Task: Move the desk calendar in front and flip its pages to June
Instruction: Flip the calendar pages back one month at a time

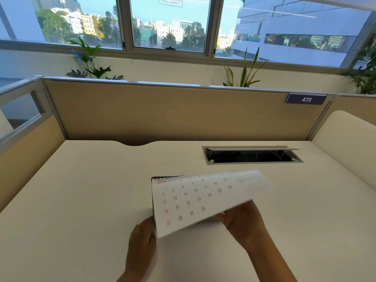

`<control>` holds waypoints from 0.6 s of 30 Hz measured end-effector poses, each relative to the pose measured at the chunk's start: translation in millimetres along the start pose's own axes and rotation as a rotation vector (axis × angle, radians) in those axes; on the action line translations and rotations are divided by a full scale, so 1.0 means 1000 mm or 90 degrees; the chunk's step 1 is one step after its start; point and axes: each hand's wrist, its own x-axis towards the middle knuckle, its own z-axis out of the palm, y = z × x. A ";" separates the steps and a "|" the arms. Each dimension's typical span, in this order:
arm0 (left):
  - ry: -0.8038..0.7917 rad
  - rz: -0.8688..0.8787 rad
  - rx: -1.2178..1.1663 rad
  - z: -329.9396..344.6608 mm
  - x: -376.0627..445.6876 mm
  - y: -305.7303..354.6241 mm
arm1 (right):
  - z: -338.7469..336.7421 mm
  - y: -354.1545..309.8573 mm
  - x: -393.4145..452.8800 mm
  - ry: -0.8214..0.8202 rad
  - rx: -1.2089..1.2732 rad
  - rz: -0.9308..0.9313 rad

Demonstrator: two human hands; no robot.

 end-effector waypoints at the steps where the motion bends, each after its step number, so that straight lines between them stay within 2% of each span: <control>1: -0.015 0.021 0.053 0.002 0.003 -0.004 | 0.005 -0.004 0.005 -0.001 -0.027 0.002; 3: -0.041 0.034 0.105 0.006 0.006 -0.011 | 0.012 -0.010 0.013 -0.004 -0.065 0.008; 6: -0.042 0.032 0.111 0.008 0.007 -0.014 | 0.019 -0.013 0.022 -0.020 -0.092 0.029; 8: -0.043 0.021 0.100 0.009 0.007 -0.017 | 0.020 -0.011 0.025 0.010 -0.098 0.039; 18: -0.042 0.012 0.102 0.013 0.009 -0.024 | 0.007 -0.003 0.025 0.063 -0.004 0.002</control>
